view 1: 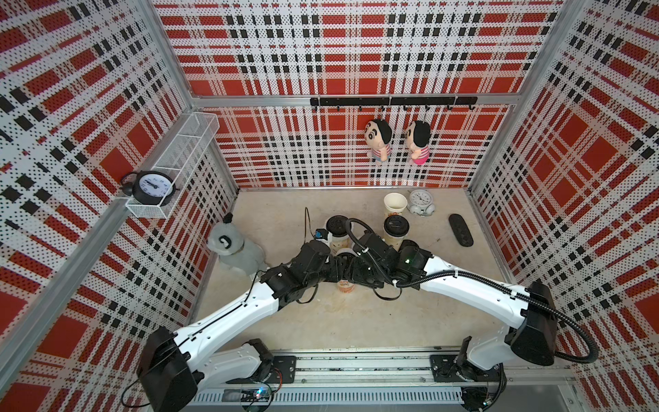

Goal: Put the leak-proof paper on the milk tea cups
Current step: Secure the cup lid on the cup.

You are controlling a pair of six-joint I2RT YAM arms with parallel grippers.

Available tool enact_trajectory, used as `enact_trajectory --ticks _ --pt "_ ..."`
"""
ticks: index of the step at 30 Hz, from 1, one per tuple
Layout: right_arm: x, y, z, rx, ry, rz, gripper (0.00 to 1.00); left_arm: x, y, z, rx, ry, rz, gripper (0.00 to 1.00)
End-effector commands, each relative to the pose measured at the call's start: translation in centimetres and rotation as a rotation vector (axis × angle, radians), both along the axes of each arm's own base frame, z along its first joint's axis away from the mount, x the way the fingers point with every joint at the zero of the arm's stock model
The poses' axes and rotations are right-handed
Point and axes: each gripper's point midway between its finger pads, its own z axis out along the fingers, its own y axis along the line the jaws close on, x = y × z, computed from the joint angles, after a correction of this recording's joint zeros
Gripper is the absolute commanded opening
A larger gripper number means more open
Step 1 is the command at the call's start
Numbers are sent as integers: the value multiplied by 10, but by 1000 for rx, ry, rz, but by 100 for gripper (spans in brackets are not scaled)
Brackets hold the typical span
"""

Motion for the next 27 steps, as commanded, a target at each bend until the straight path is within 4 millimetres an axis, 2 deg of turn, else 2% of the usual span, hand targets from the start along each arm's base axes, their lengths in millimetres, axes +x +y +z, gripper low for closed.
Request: enact_trajectory --ticks 1,19,27 --pt "-41 -72 -88 -411 237 27 43 -42 29 -71 206 230 -39 50" --pt "-52 -88 -117 -474 300 44 43 -43 28 -71 207 229 -40 50" --pt "-56 -92 -123 -484 313 46 43 -43 27 -71 207 228 -42 49"
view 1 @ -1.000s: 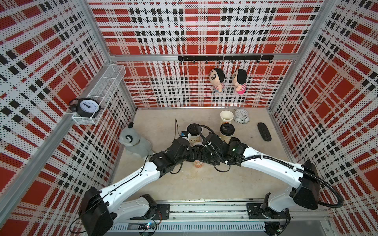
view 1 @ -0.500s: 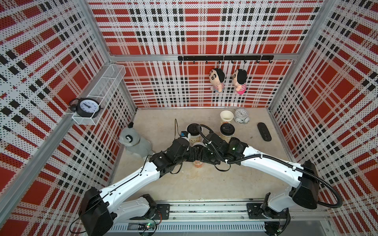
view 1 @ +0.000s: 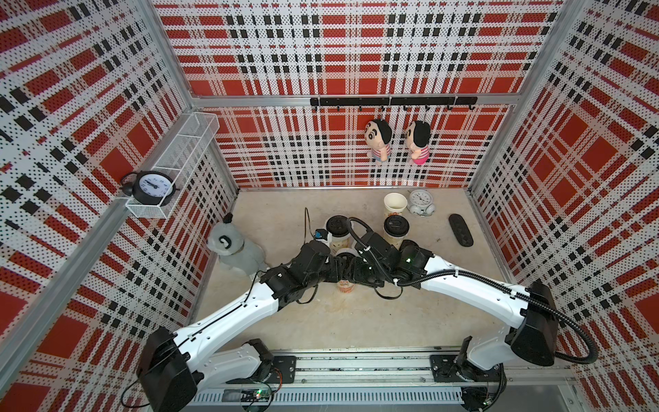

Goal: Put the leak-proof paper on the milk tea cups
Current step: Secure the cup lid on the cup.

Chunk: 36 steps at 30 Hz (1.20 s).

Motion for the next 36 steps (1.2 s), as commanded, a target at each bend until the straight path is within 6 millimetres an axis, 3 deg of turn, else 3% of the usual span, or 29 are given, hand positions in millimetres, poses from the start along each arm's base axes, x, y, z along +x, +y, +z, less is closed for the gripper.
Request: enact_trajectory --ticks 1,9,15,21,29,32,36 --pt "-54 -93 -114 -498 288 5 43 -43 27 -70 202 230 -45 50" --pt "-66 -105 -125 -495 313 -11 43 -43 26 -71 203 229 -43 49" --pt "-54 -96 -108 -453 257 -26 43 -44 27 -72 208 232 -43 50" --pt "-17 -66 -58 -373 92 -20 48 -42 28 -72 214 230 -32 50" --pt "35 -25 39 -258 -170 5 54 -36 29 -71 222 222 -22 49" --pt "43 -21 64 -222 -232 -1 55 -31 25 -63 213 204 -25 50" --pt "43 -27 75 -218 -259 -14 56 -24 17 -48 188 179 -36 50"
